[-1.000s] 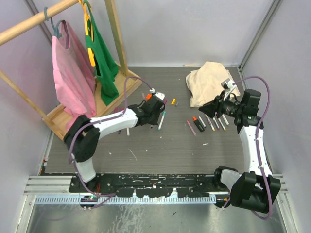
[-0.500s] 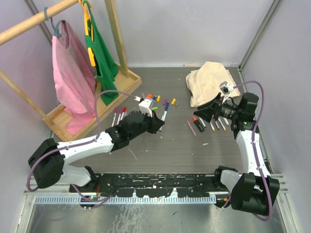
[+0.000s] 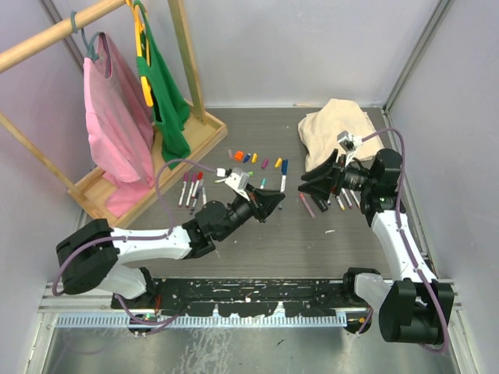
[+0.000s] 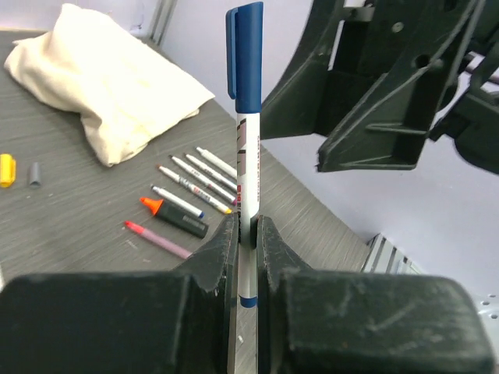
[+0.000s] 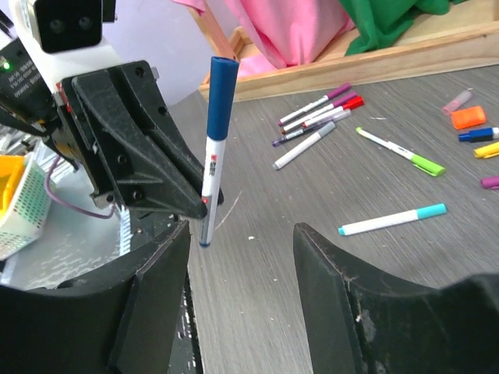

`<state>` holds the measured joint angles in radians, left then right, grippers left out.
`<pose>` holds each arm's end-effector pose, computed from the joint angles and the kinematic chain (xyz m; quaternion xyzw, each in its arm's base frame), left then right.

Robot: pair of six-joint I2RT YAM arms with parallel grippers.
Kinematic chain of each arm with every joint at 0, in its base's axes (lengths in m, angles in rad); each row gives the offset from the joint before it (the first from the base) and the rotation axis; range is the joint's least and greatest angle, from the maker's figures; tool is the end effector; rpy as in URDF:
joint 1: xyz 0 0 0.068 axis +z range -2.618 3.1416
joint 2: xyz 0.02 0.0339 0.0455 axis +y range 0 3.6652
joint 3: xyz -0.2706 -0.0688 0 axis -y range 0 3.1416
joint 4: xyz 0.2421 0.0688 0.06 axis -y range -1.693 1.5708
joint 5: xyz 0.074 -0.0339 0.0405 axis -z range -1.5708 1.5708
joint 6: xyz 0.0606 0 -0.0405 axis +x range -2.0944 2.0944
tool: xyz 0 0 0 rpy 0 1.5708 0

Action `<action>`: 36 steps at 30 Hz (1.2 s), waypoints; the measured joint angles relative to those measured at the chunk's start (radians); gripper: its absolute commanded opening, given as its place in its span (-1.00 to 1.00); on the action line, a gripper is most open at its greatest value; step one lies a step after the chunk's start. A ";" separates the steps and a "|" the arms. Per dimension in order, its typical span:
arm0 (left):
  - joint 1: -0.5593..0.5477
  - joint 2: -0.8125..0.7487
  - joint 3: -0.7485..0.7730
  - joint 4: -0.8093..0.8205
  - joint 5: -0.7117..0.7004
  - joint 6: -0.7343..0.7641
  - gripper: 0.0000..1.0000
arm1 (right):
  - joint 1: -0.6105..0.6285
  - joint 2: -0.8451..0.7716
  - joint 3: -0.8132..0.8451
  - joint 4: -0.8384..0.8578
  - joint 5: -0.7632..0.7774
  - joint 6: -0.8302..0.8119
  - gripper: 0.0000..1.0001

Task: Open the pen caps
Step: Pick up the pen from the center of the board.

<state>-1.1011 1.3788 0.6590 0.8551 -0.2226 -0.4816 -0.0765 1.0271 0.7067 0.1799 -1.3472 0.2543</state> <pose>0.1576 -0.2809 0.2826 0.1196 0.6480 -0.4812 0.5782 0.2192 0.0425 0.3135 -0.3063 0.6494 0.5146 0.4687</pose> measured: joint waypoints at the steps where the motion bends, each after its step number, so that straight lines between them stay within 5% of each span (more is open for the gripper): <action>1: -0.010 0.013 0.000 0.029 -0.010 0.005 -1.00 | 0.008 0.000 -0.012 0.032 0.001 0.031 0.22; 17: -0.110 0.186 0.011 0.348 -0.132 0.109 -1.00 | 0.084 -0.010 -0.101 0.358 0.074 0.395 0.16; 36: -0.176 0.229 0.059 0.412 -0.303 0.126 -1.00 | 0.127 -0.020 -0.118 0.392 0.108 0.405 -0.24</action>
<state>-1.2774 1.6081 0.7177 1.2671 -0.5255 -0.3561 0.0509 1.0073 0.5884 0.5720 -1.2388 0.6590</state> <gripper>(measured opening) 0.077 0.408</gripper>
